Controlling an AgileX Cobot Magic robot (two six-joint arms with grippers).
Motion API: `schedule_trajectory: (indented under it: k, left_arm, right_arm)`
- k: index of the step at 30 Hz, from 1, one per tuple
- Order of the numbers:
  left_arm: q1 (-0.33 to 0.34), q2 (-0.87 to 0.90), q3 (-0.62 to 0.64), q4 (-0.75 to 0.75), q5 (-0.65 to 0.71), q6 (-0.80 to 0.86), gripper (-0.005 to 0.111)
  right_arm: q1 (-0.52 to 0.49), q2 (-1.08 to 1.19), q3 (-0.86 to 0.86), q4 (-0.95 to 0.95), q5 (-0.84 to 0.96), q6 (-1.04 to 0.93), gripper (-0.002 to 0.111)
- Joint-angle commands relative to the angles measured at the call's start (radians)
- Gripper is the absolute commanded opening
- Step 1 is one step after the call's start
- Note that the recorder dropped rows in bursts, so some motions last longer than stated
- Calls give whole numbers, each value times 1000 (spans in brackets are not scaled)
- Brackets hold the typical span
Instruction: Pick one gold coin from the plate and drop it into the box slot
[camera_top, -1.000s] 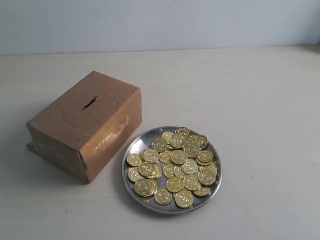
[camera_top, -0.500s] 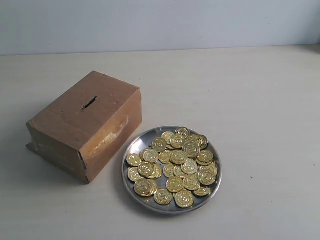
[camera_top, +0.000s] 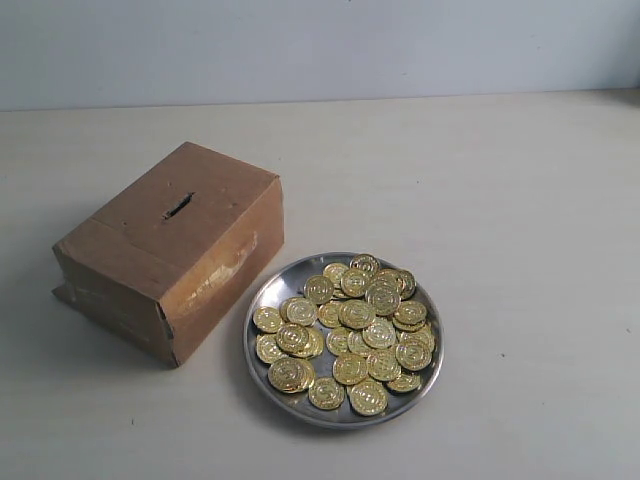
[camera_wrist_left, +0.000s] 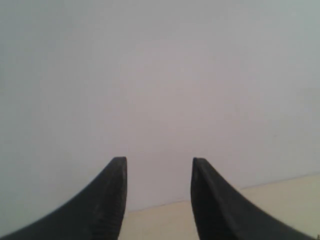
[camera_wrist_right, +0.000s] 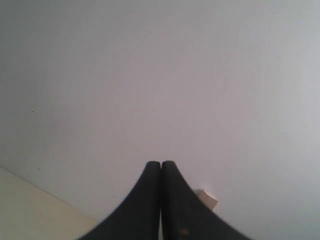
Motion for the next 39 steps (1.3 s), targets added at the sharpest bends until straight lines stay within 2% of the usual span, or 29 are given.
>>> schedule_trajectory:
  k: [1,7,22,36,39]
  left_arm:
    - [-8,-4,12,7,21,1,42]
    - [-8,-4,12,7,73,1,42]
    - [-8,-4,12,7,404,1,42]
    - [-8,-4,12,7,426,1,42]
    - [-8,-4,12,7,487,1,42]
  right_arm:
    - [-4,-5,4,-5,4,3,0]
    - [-4,-5,4,-5,115,3,0]
    - [-4,-5,4,-1,402,3,0]
    - [-4,-5,4,52,408,3,0]
    - [-4,-5,4,58,414,3,0]
